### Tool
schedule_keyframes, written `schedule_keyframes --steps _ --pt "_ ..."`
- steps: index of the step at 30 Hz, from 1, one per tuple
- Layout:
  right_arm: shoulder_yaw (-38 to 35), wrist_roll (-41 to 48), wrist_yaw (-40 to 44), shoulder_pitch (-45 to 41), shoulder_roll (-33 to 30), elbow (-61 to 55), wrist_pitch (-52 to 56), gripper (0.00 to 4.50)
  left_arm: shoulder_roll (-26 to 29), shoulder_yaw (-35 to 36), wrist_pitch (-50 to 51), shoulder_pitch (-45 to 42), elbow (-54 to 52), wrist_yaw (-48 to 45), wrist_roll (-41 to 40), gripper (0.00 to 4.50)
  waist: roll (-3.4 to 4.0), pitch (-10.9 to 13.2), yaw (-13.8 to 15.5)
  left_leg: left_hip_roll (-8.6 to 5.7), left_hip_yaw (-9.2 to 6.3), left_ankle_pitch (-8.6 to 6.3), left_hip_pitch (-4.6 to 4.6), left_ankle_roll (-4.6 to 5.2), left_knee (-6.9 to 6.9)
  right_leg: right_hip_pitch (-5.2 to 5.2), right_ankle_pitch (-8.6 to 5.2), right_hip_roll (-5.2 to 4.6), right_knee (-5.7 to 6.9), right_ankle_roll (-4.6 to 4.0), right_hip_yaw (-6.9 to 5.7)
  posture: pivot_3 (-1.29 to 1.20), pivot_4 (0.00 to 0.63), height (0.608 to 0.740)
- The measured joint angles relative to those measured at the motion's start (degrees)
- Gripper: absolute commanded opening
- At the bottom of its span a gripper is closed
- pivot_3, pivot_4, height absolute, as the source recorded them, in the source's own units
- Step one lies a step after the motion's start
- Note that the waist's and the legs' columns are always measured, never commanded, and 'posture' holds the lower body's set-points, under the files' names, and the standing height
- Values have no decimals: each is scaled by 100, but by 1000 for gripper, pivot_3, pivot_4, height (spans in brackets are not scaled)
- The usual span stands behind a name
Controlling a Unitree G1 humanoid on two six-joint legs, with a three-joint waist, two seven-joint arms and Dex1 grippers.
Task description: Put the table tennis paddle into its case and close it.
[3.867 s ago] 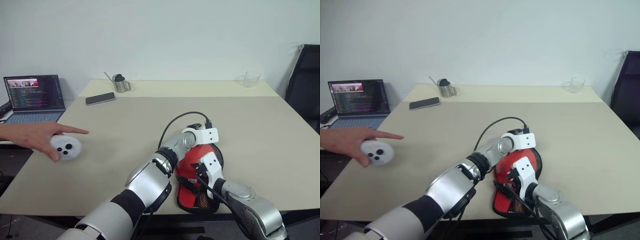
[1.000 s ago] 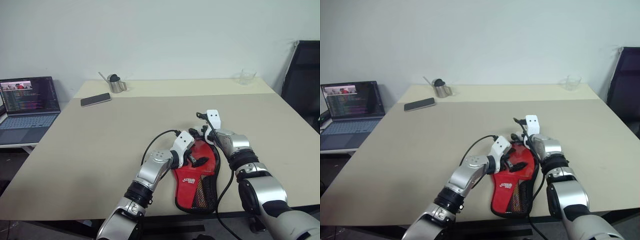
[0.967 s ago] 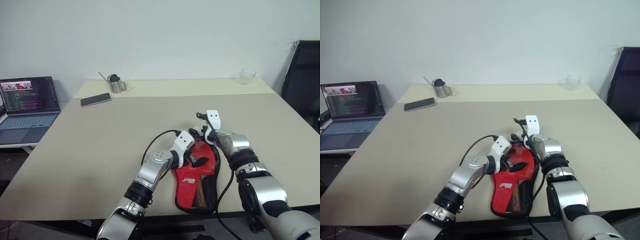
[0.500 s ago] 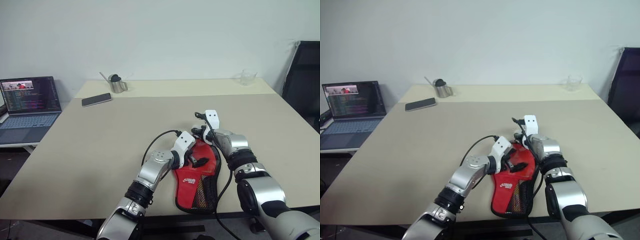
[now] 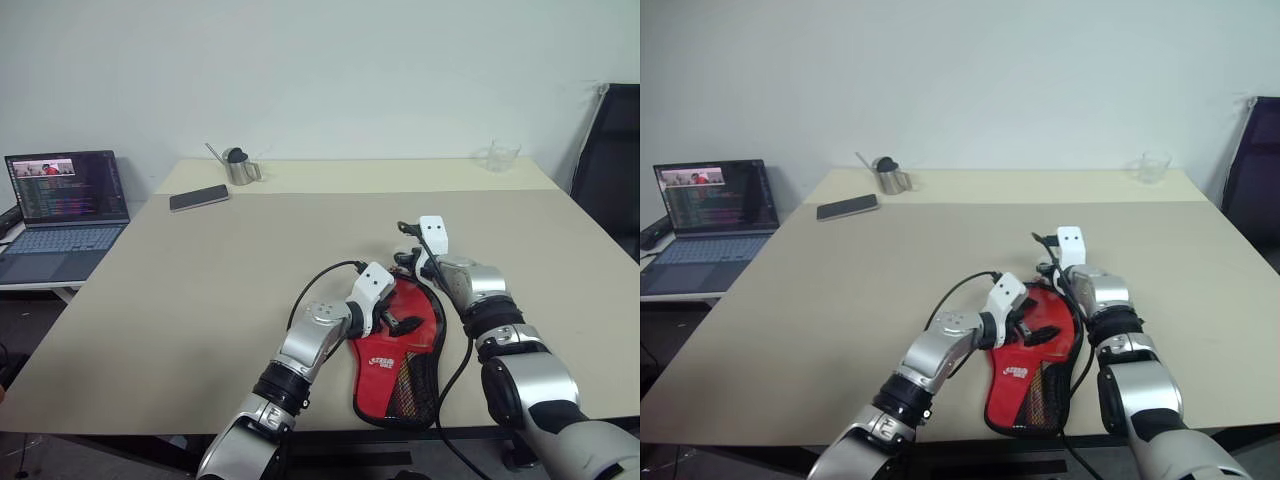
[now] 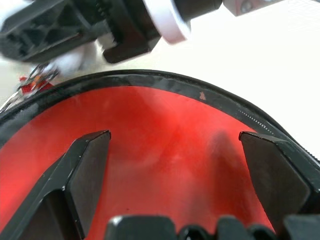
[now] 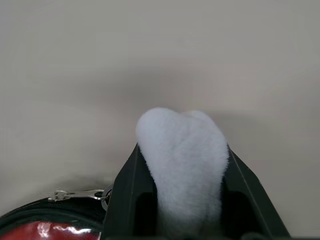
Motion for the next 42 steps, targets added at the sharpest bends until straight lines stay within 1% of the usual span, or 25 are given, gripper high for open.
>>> schedule_keyframes --steps 6,9,13,18,23,28,33,35,42 --pt "-16 -41 -120 0 -224 68 -7 830 -49 -89 12 -2 3 -99 -13 4500 0 0 27 0 0 0 0 0 0 2 0 -1 -1 0 -1 0 150 740" --pt "-10 -38 -59 105 -367 -125 108 830 -70 -95 18 -25 28 -106 -28 4500 0 0 55 0 -1 0 -1 1 0 3 0 -1 -3 0 -3 0 150 740" --pt "4 -29 163 668 -722 -1157 663 830 -146 -167 8 -86 107 -205 -37 4500 3 0 155 -6 -9 0 -11 1 1 2 0 -8 -10 0 -11 0 150 740" --pt "1 10 339 1333 -1130 -2559 1473 830 -196 -213 -51 -179 277 -339 -36 4500 6 -1 177 -8 -10 -1 -11 3 0 4 -1 -9 -13 2 -15 0 150 740" --pt "-9 120 467 1967 -1457 -3675 2147 830 -321 -267 -122 -326 532 -490 -38 4500 7 -2 203 -9 -10 -8 -9 14 2 8 -2 -9 -13 3 -16 0 150 740" --pt "-17 266 634 2424 -1741 -4430 2618 830 -396 -282 -196 -411 705 -601 -35 4500 7 -2 219 -9 -8 -9 -8 17 1 8 -3 -7 -13 4 -17 0 150 740" --pt "-1 451 990 2785 -2259 -5150 2953 830 -416 -316 -297 -468 818 -646 -30 4500 7 -1 248 -11 -11 -11 -8 21 2 11 -5 -6 -16 7 -20 0 150 740" --pt "-2 509 1075 2872 -2363 -5339 3073 830 -430 -317 -358 -532 931 -644 -17 4500 7 -1 254 -11 -12 -11 -8 21 2 11 -5 -6 -15 8 -21 0 150 740" --pt "-4 782 1485 3324 -2844 -5903 3295 830 -332 -344 -1117 -889 1700 -412 292 4500 5 -1 251 -10 -12 -12 -5 23 3 14 -6 -7 -15 9 -20 0 150 740"
